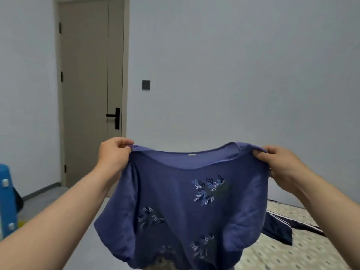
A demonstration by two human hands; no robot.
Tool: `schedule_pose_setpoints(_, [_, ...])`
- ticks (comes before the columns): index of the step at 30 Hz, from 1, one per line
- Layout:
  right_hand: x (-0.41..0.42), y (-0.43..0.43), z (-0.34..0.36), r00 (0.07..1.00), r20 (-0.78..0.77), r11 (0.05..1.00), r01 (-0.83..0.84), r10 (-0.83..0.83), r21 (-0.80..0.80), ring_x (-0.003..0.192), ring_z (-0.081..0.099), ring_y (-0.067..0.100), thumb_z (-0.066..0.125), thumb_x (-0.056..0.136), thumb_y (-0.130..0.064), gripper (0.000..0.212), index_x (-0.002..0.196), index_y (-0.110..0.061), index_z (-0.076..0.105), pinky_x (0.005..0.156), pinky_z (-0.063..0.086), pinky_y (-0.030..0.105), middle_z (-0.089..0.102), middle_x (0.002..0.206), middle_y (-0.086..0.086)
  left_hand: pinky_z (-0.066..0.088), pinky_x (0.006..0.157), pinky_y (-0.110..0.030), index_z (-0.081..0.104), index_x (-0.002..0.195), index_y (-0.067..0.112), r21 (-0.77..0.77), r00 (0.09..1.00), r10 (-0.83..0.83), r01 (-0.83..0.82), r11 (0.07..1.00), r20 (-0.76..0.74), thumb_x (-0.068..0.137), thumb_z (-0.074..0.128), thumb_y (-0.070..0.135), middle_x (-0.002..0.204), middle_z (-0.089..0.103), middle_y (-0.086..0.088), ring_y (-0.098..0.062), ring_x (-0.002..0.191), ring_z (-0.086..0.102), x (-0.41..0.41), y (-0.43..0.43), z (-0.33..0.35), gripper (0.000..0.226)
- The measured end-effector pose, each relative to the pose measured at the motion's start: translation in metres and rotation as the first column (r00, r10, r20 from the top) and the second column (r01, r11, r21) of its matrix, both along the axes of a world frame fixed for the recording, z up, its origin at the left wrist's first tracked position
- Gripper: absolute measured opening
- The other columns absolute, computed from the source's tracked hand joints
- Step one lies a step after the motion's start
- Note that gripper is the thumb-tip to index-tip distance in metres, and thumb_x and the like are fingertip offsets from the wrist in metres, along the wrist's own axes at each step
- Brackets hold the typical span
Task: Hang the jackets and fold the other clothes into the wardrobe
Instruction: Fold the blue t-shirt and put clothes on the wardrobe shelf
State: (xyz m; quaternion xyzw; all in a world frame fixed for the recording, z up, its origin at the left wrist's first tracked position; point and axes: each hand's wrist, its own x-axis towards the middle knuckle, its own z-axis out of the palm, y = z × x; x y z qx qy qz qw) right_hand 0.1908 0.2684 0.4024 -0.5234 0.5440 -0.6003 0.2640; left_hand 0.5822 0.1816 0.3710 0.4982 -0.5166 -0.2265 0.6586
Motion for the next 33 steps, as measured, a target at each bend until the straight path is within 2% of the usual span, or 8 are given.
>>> schedule_pose_setpoints(4, [-0.001,0.006,0.033,0.993,0.117,0.999,-0.028,0.031,-0.027,0.082,0.063,0.026,0.062,0.097,-0.018,0.021,0.104,0.002,0.065,0.075,0.050,0.040,0.068,0.093,0.016,0.046,0.073,-0.026,0.066,0.086,0.021,-0.099,0.997,-0.025,0.018,0.995,-0.068,0.096,0.048,0.001,0.093,0.068,-0.001,-0.014,0.081,0.060,-0.012,0.008,0.040,0.029])
schedule_pose_setpoints(8, [-0.001,0.020,0.066,1.000,0.011,0.992,0.018,-0.016,-0.123,0.066,0.061,0.017,0.068,0.092,-0.026,0.019,0.088,-0.008,0.064,0.057,0.049,0.031,0.067,0.074,0.005,0.041,0.064,-0.017,0.065,0.079,0.021,-0.292,0.995,0.086,-0.071,0.954,0.040,0.099,0.042,0.006,0.083,0.065,0.008,-0.009,0.078,0.058,-0.024,0.018,0.088,0.034])
schedule_pose_setpoints(10, [-0.005,0.034,0.088,0.999,-0.006,0.978,0.046,-0.048,-0.205,0.056,0.061,0.011,0.071,0.089,-0.026,0.019,0.080,-0.011,0.063,0.047,0.048,0.026,0.066,0.064,-0.001,0.043,0.064,-0.027,0.062,0.076,0.018,-0.410,0.982,0.151,-0.090,0.908,0.118,0.100,0.043,0.010,0.077,0.062,0.007,-0.018,0.078,0.058,-0.026,0.025,0.113,0.032])
schedule_pose_setpoints(13, [-0.013,0.059,0.121,0.994,0.109,0.937,0.046,-0.009,-0.347,0.052,0.063,0.010,0.070,0.090,-0.025,0.017,0.079,-0.014,0.063,0.043,0.050,0.023,0.068,0.063,-0.001,0.042,0.067,-0.038,0.057,0.077,0.018,-0.568,0.899,0.347,-0.144,0.810,0.266,0.099,0.042,0.027,0.076,0.062,-0.005,-0.036,0.080,0.056,-0.028,0.037,0.147,0.028])
schedule_pose_setpoints(18, [-0.034,0.066,0.137,0.976,0.215,0.902,0.061,0.036,-0.428,0.047,0.064,0.010,0.063,0.094,-0.018,0.013,0.083,-0.012,0.062,0.043,0.051,0.022,0.069,0.059,-0.002,0.033,0.062,-0.038,0.055,0.085,0.017,-0.663,0.719,0.574,-0.211,0.718,0.393,0.099,0.037,0.035,0.084,0.066,-0.019,-0.038,0.070,0.051,-0.051,0.032,0.173,0.029])
schedule_pose_setpoints(22, [-0.056,0.031,0.077,0.976,0.161,0.937,0.189,-0.146,-0.293,0.042,0.058,0.009,0.068,0.090,-0.013,0.014,0.079,-0.012,0.060,0.041,0.049,0.022,0.067,0.059,0.004,0.026,0.054,-0.035,0.047,0.077,0.021,-0.468,0.646,0.452,-0.162,0.869,0.615,0.098,0.040,0.026,0.083,0.063,-0.012,-0.031,0.066,0.044,-0.086,-0.006,0.131,0.023])
schedule_pose_setpoints(26, [-0.084,-0.006,-0.040,0.937,-0.134,0.946,0.322,-0.323,-0.033,0.057,0.056,0.019,0.074,0.087,-0.013,0.018,0.074,-0.004,0.064,0.057,0.044,0.032,0.066,0.068,0.012,0.039,0.061,-0.037,0.047,0.082,0.022,-0.128,0.604,0.130,-0.046,0.991,0.786,0.098,0.037,0.028,0.091,0.065,-0.009,-0.032,0.078,0.055,-0.122,-0.052,0.029,0.020])
schedule_pose_setpoints(33, [-0.108,-0.023,-0.232,0.889,-0.284,0.851,0.437,-0.359,0.291,0.060,0.047,0.014,0.069,0.088,-0.012,0.026,0.067,-0.009,0.056,0.056,0.034,0.031,0.057,0.065,0.003,0.034,0.055,-0.030,0.051,0.075,0.019,0.461,0.563,-0.405,0.047,0.886,0.721,0.089,0.050,0.050,0.077,0.060,0.005,-0.012,0.070,0.054,-0.147,-0.080,-0.176,0.035])
